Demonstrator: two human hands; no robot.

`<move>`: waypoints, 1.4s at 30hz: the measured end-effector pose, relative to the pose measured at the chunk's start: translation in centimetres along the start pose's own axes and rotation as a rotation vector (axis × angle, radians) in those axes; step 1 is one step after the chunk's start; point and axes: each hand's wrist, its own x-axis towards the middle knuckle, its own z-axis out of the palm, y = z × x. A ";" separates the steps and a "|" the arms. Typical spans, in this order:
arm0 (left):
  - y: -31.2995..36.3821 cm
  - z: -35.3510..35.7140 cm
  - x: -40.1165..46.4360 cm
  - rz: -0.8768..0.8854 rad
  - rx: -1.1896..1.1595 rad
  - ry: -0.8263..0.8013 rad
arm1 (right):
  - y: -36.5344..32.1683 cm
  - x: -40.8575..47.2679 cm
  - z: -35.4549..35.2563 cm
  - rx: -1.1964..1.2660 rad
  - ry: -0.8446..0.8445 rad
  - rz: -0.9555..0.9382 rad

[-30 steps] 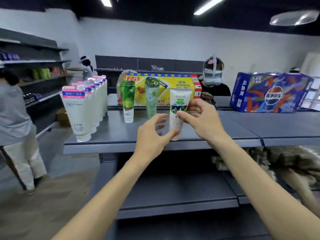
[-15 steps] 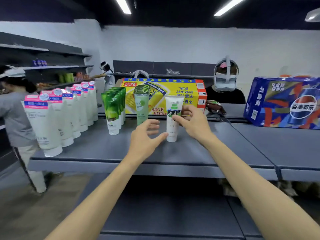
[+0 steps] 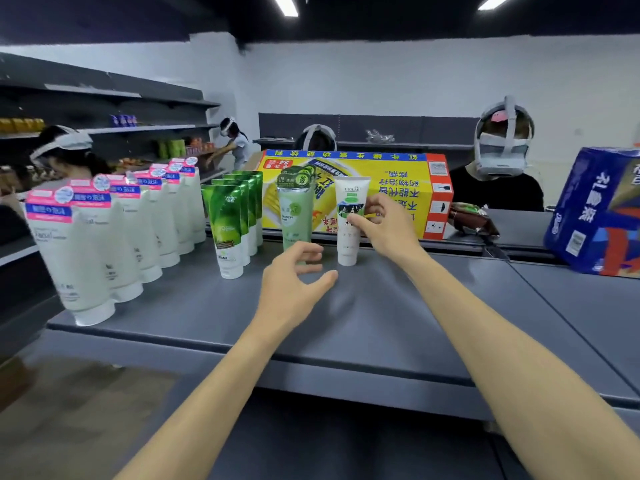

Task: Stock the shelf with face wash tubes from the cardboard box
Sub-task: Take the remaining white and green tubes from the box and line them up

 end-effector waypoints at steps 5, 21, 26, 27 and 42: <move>-0.1 0.0 0.2 -0.008 -0.023 0.015 | 0.5 1.6 0.3 -0.022 -0.001 0.001; -0.5 0.0 0.5 -0.046 -0.096 0.021 | 1.4 2.5 1.1 -0.044 0.061 -0.012; -0.6 0.0 0.4 -0.062 -0.104 0.025 | 1.3 2.4 1.3 -0.046 0.070 -0.001; -0.6 0.0 0.4 -0.063 -0.104 0.027 | 1.2 2.4 1.3 -0.042 0.068 0.002; -0.3 -0.1 0.2 -0.061 -0.074 0.017 | 1.2 1.9 0.7 0.066 0.041 0.137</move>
